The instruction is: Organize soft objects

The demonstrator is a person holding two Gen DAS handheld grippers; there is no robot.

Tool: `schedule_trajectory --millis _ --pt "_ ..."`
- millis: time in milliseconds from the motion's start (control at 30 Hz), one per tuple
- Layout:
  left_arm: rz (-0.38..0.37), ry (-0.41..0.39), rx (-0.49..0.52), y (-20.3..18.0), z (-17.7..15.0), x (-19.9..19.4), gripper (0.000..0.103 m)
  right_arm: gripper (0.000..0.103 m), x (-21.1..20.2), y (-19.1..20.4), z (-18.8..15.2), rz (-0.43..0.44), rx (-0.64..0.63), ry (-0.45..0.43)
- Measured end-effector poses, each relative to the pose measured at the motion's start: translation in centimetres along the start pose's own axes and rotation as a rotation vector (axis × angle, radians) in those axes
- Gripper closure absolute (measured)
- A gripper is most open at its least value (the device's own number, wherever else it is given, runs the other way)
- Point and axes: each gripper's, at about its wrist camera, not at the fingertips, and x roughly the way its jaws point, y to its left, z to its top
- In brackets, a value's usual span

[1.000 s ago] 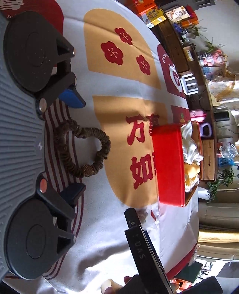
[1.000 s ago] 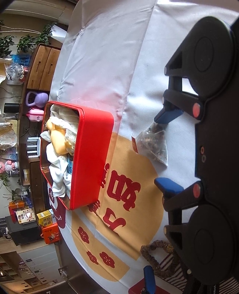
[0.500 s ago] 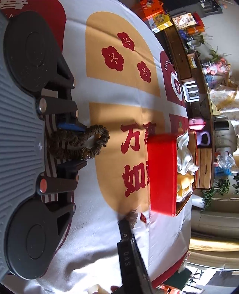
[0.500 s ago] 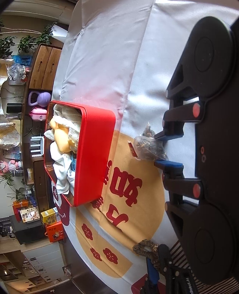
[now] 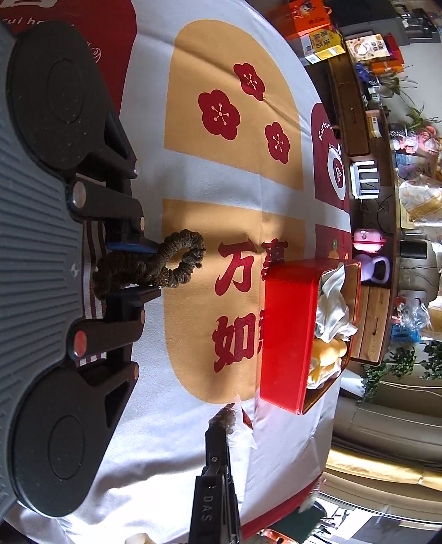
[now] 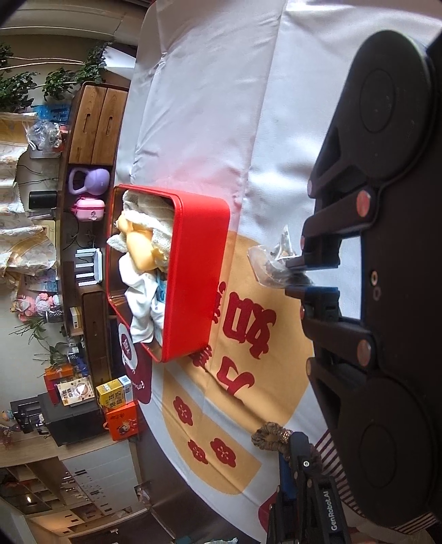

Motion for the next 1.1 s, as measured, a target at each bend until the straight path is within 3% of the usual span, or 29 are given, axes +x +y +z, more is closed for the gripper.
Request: schedule_trajectory --millis 400,467,633,833,1100 --pt "-0.024 -0.036 -0.013 -0.5 1.2 -2.0 0.084 0.095 -3.8 1.1 0.7 0.04 0.001 -0.055" --pt "-0.035 -0.033 -0.02 -0.5 1.2 -2.1 0.091 0.095 -4.4 1.2 0.8 0.047 0.001 -0.065" --pt "-0.035 -0.041 -0.015 -0.6 1.5 -2.6 0.091 0.095 -5.3 1.3 0.9 0.053 -0.007 -0.077" --pt "-0.066 -0.011 -0.061 0.5 1.2 -2.5 0.091 0.095 -5.1 1.0 0.5 0.062 0.006 -0.067" --pt "-0.079 0.025 -0.049 0.8 0.7 -1.9 0.086 0.095 -4.5 0.3 -0.3 0.075 0.028 -0.05"
